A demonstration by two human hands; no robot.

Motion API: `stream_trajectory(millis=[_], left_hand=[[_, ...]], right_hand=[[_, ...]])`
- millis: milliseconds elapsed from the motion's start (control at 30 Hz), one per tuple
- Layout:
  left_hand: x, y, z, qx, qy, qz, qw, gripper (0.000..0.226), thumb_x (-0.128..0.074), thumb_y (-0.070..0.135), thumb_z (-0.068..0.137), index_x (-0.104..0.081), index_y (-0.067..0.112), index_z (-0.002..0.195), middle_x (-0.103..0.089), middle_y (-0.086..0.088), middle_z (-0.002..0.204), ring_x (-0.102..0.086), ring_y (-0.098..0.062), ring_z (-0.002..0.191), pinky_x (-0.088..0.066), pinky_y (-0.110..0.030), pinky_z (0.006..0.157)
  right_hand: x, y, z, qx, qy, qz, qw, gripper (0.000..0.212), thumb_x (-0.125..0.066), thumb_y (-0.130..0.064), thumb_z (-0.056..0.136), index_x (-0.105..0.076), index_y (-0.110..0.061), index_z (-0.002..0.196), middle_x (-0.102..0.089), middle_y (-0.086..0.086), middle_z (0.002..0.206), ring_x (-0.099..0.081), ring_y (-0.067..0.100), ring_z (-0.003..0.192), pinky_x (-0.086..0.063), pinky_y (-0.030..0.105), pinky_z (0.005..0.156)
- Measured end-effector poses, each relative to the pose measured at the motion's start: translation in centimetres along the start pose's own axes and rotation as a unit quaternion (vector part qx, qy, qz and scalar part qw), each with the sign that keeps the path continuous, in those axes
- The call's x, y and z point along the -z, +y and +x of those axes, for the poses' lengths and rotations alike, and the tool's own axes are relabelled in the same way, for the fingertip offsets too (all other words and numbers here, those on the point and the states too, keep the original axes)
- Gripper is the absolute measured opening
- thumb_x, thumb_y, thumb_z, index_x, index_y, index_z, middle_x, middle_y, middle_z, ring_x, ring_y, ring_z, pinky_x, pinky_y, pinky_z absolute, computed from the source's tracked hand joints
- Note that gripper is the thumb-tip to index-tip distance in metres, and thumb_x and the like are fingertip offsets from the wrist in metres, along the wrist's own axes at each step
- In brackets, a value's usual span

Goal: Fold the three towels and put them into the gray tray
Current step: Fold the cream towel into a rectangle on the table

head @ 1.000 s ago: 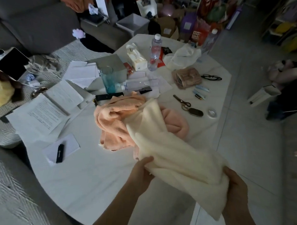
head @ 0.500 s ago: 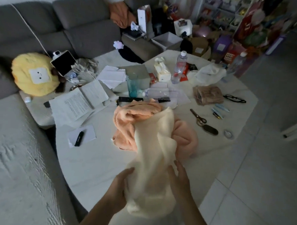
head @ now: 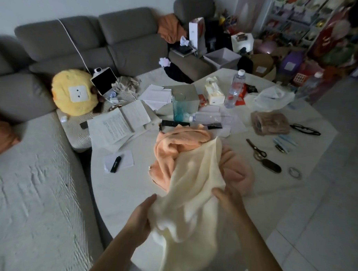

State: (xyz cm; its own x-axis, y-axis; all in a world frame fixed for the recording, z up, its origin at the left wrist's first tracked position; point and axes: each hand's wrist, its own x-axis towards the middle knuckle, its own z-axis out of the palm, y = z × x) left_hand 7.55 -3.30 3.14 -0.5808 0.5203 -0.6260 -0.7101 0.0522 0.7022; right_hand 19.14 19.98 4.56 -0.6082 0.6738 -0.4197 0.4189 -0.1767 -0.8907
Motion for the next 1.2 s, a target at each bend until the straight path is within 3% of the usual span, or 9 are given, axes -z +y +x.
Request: stream_trajectory(millis=[133,267,333,400,500,667,733,900,1200], left_hand=[[0.0,3.0,2.2,-0.075,0.016,-0.112,0.991,0.028,-0.062,0.024,0.075,-0.082,0.007,0.085,-0.075,-0.017,0.086,-0.070,-0.034,0.090,-0.056,-0.038,0.076],[1.6,6.0,3.4,-0.086,-0.120,-0.147,0.978,0.072,-0.072,0.026,0.057,-0.067,0.002,0.124,-0.070,-0.021,0.116,-0.065,-0.038,0.108,-0.048,-0.050,0.097],[2.0,5.1,3.5,-0.044,-0.172,-0.067,0.982,0.078,-0.075,0.028,0.056,-0.061,0.001,0.128,-0.068,-0.025,0.110,-0.067,-0.040,0.096,-0.051,-0.048,0.084],[2.4,3.3,3.9,0.002,-0.137,-0.018,0.990,0.063,-0.079,0.030,0.062,-0.070,0.004,0.118,-0.072,-0.023,0.100,-0.072,-0.039,0.084,-0.057,-0.042,0.066],[2.7,1.4,3.9,0.035,-0.051,0.043,0.997,0.041,-0.071,0.032,0.086,-0.072,0.009,0.119,-0.073,-0.023,0.115,-0.072,-0.040,0.102,-0.061,-0.044,0.073],[3.0,-1.1,3.9,0.018,0.017,0.161,0.987,0.044,-0.065,0.028,0.068,-0.078,0.006,0.104,-0.073,-0.031,0.106,-0.062,-0.058,0.105,-0.047,-0.046,0.085],[3.4,-2.2,4.0,0.039,0.038,0.152,0.987,0.042,-0.061,0.024,0.068,-0.079,0.006,0.101,-0.075,-0.029,0.100,-0.065,-0.055,0.096,-0.046,-0.045,0.081],[3.4,-3.3,5.3,0.082,0.064,0.126,0.987,0.032,-0.065,0.028,0.088,-0.073,0.012,0.114,-0.079,-0.010,0.099,-0.072,-0.032,0.090,-0.048,-0.036,0.079],[1.9,-1.4,10.2,0.135,0.063,0.134,0.980,0.039,-0.081,0.021,0.077,-0.074,-0.003,0.108,-0.075,-0.027,0.107,-0.072,-0.044,0.101,-0.053,-0.056,0.100]], right_hand=[[6.1,-3.8,-2.0,0.076,0.044,0.059,0.994,0.032,-0.062,0.003,0.084,-0.065,-0.022,0.105,-0.067,0.006,0.106,-0.065,0.022,0.093,-0.053,0.040,0.080],[12.6,-3.4,-4.5,0.099,0.107,0.142,0.979,0.019,-0.056,-0.017,0.088,-0.072,-0.022,0.097,-0.074,-0.007,0.091,-0.070,0.009,0.087,-0.058,0.027,0.073],[13.5,-1.4,-4.5,0.031,0.120,0.100,0.987,0.015,-0.060,-0.022,0.092,-0.075,-0.020,0.088,-0.076,-0.011,0.087,-0.071,0.005,0.080,-0.054,0.029,0.072],[12.8,1.3,-3.9,-0.062,0.073,0.018,0.995,0.012,-0.062,-0.013,0.092,-0.072,-0.020,0.092,-0.076,-0.008,0.089,-0.071,0.014,0.083,-0.051,0.030,0.072],[11.1,5.3,-3.2,-0.163,-0.018,-0.078,0.983,0.025,-0.057,0.004,0.089,-0.072,-0.016,0.092,-0.077,-0.001,0.085,-0.068,0.021,0.083,-0.052,0.028,0.064],[8.9,8.6,-2.4,-0.245,-0.030,-0.125,0.961,0.025,-0.069,-0.021,0.088,-0.066,-0.013,0.065,-0.067,0.002,0.062,-0.057,0.010,0.052,-0.039,0.017,0.052],[7.7,8.7,-1.3,-0.243,-0.001,-0.102,0.965,0.017,-0.073,-0.027,0.085,-0.069,-0.011,0.080,-0.075,0.006,0.078,-0.066,0.009,0.058,-0.044,0.017,0.049],[5.4,7.8,2.4,-0.168,0.095,-0.063,0.979,0.036,-0.076,-0.027,0.081,-0.062,-0.012,0.111,-0.070,0.009,0.104,-0.067,0.032,0.098,-0.055,0.049,0.089],[0.5,7.4,3.1,-0.174,0.129,-0.034,0.976,0.014,-0.066,-0.014,0.089,-0.068,-0.010,0.103,-0.070,0.006,0.087,-0.065,0.024,0.079,-0.049,0.033,0.073]])
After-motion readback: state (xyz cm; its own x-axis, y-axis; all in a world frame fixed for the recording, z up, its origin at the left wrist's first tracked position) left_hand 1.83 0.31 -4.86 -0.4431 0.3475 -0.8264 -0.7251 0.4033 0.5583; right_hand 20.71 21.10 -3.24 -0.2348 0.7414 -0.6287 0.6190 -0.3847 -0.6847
